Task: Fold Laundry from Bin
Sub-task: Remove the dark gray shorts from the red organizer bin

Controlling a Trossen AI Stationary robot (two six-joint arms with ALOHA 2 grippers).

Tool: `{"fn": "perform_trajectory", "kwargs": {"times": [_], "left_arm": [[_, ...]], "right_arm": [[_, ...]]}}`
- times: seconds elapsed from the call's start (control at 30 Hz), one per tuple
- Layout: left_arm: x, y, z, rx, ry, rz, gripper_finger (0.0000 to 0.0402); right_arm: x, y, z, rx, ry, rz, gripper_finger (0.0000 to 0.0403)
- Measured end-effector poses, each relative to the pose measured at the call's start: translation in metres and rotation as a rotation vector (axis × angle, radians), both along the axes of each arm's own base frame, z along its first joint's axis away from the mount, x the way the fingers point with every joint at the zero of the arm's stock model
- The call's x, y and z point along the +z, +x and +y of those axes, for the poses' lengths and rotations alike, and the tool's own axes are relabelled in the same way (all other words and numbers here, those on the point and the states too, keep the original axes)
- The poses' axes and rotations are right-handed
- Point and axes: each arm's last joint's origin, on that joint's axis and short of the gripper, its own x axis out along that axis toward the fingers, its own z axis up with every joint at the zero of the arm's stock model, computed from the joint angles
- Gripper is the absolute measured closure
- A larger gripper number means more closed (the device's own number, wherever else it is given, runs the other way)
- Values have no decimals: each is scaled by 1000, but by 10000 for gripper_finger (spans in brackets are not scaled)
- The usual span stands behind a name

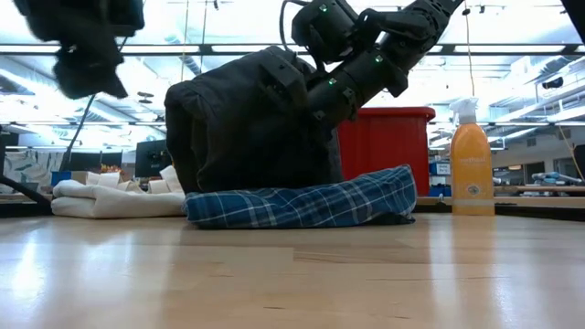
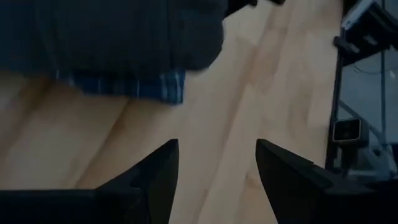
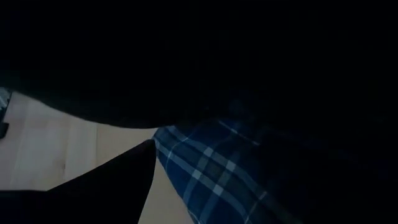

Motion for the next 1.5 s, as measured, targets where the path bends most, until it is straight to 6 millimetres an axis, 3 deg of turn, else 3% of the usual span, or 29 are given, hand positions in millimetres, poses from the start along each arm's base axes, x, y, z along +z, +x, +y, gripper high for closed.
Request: {"fn": "perform_trajectory", "kwargs": {"times": [0.23, 0.5, 0.63, 0.9, 1.2, 1.5], "left_arm": [[-39, -2, -14, 102, 7, -76, 184], [-82, 9, -16, 61, 317, -61, 184], [-97, 16, -17, 127, 439, -49, 184], [-113, 38, -18, 203, 445, -109, 188], [-123, 50, 2, 272, 586, -66, 230], [-124, 65, 16, 133, 609, -60, 235]], "right_arm": [[3, 2, -3, 31, 76, -32, 56], [3, 2, -3, 43, 141, -27, 56], [4, 2, -3, 36, 155, -33, 56], [5, 3, -3, 31, 160, -45, 56], [5, 3, -3, 35, 190, -43, 56], [7, 3, -6, 28, 190, -58, 56]]}}
